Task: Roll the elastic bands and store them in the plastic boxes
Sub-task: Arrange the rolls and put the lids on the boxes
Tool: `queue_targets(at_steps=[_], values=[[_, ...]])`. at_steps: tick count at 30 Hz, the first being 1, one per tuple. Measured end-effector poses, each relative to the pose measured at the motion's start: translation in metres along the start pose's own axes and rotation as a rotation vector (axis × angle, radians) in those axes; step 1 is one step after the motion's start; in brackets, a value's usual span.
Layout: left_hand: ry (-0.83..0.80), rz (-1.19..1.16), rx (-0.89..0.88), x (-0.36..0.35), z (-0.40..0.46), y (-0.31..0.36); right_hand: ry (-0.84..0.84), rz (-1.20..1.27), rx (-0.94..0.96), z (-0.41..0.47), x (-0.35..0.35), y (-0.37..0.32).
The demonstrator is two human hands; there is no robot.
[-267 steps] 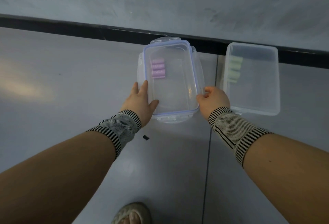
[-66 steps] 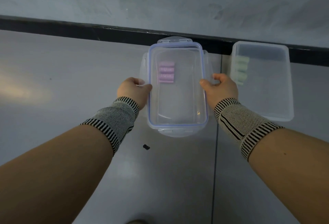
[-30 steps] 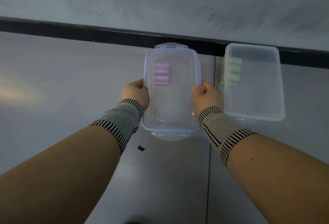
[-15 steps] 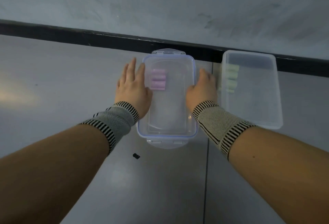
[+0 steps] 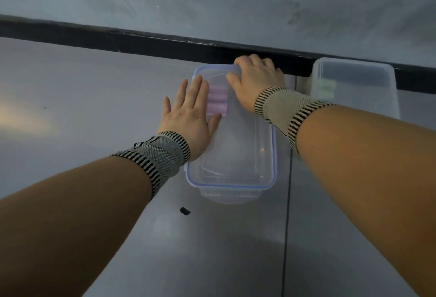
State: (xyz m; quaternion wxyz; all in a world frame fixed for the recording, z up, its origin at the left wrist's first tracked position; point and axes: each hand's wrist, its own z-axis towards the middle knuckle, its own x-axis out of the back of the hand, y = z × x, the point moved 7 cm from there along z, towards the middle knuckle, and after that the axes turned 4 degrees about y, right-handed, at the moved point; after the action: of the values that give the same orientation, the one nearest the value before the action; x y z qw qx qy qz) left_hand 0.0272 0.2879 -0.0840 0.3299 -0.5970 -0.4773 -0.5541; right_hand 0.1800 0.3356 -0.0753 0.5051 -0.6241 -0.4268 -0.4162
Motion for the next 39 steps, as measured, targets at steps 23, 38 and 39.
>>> queue_targets(at_steps=[23,38,39], values=[[-0.249,0.244,-0.232,-0.016,-0.103,0.023,-0.274,-0.355,0.345,-0.184,-0.03,-0.005],[-0.181,0.231,-0.237,-0.011,-0.087,0.038,-0.169,-0.197,0.167,-0.179,0.005,0.023],[-0.178,0.225,-0.245,-0.009,-0.081,0.044,-0.135,-0.194,0.112,-0.178,0.015,0.038]])
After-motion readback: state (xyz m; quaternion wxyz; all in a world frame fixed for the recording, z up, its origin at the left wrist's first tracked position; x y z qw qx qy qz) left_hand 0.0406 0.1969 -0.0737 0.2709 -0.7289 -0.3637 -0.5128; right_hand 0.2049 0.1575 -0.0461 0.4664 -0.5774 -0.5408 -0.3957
